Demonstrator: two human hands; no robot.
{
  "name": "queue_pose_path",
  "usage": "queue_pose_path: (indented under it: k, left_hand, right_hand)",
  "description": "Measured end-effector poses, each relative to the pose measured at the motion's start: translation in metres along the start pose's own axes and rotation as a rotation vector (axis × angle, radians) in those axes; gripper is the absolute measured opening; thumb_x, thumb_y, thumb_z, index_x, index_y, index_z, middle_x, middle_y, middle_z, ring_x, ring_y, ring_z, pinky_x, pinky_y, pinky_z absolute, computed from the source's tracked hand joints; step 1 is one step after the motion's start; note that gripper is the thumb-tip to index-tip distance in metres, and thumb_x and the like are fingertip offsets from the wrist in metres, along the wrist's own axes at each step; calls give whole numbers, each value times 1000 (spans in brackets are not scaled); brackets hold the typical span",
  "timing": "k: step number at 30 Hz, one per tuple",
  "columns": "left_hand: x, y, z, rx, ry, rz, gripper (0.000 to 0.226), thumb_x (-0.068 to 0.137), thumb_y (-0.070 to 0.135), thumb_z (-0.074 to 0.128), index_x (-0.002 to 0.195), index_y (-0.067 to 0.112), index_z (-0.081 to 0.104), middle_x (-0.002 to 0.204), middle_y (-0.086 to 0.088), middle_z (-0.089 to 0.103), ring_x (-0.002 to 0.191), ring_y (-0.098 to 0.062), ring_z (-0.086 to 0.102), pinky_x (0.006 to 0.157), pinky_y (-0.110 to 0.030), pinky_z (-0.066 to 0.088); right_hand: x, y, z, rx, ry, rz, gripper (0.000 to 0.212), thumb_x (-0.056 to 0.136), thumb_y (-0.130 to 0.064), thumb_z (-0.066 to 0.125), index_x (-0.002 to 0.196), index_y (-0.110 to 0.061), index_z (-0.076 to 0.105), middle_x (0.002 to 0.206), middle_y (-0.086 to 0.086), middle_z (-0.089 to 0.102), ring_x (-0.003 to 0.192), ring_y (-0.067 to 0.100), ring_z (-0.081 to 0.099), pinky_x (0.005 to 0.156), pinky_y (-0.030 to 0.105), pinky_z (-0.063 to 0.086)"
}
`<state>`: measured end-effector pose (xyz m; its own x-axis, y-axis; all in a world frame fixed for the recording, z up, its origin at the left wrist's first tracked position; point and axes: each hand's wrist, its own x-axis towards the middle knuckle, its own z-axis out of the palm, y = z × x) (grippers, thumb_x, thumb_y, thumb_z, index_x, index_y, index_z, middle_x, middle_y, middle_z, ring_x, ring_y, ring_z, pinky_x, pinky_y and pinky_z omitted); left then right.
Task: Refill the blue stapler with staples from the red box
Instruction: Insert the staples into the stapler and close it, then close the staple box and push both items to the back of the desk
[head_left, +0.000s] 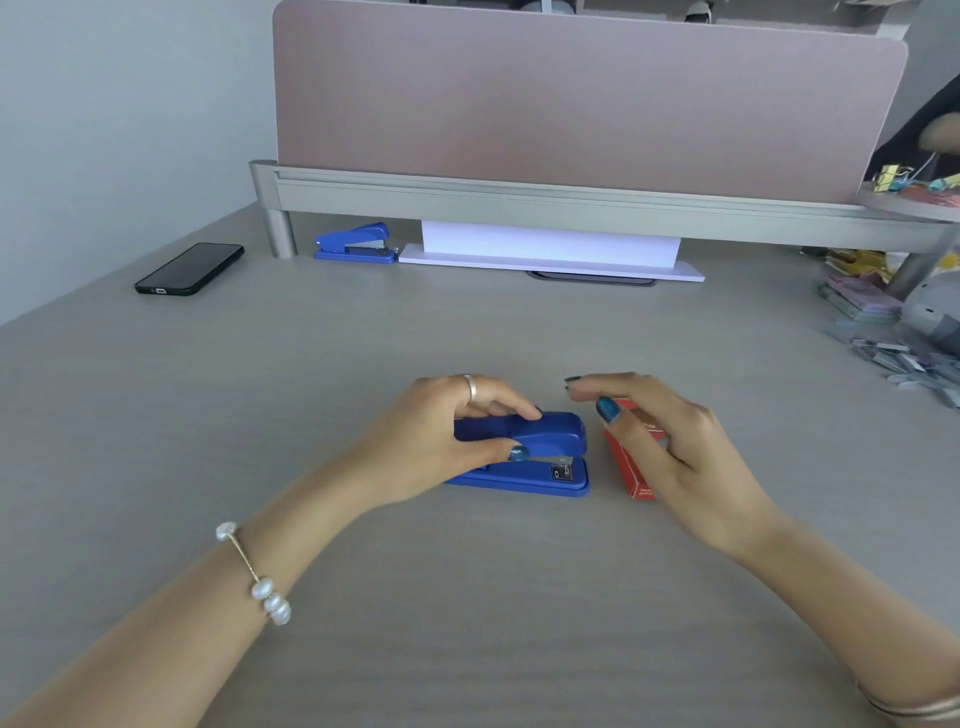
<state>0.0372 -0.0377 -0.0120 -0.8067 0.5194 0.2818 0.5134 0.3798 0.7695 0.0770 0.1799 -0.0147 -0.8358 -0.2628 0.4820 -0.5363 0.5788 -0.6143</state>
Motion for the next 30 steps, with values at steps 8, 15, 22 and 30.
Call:
queue_pose_path:
  k: [8, 15, 22, 30]
  left_hand:
    - [-1, -5, 3, 162, -4, 67, 30, 78, 14, 71, 102, 32, 68, 102, 25, 64, 99, 6, 59, 90, -10, 41]
    - [-3, -6, 6, 177, 13, 56, 30, 81, 12, 68, 104, 32, 67, 105, 27, 62, 103, 7, 57, 91, -11, 40]
    - [-11, -6, 0, 116, 0, 28, 36, 84, 13, 64, 109, 40, 63, 107, 32, 63, 92, 20, 54, 76, -1, 37]
    - [-10, -13, -3, 46, -27, -90, 41, 81, 19, 68, 107, 49, 58, 110, 30, 63, 100, 4, 59, 87, -19, 47]
  right_hand:
    - [0, 5, 5, -72, -58, -36, 46, 74, -26, 31, 99, -22, 69, 101, -24, 60, 102, -12, 49, 80, 1, 35]
    - [0, 8, -2, -25, -144, 33, 38, 79, -14, 42, 105, -26, 66, 108, -23, 60, 108, -12, 46, 83, 2, 35]
    - [-2, 23, -43, -117, -253, 136, 55, 70, -35, 70, 117, -52, 48, 130, -31, 44, 128, -9, 29, 96, 3, 29]
    - [-5, 41, -52, -201, -408, 221, 56, 60, -42, 80, 108, -53, 53, 127, -35, 34, 120, -22, 22, 85, -3, 32]
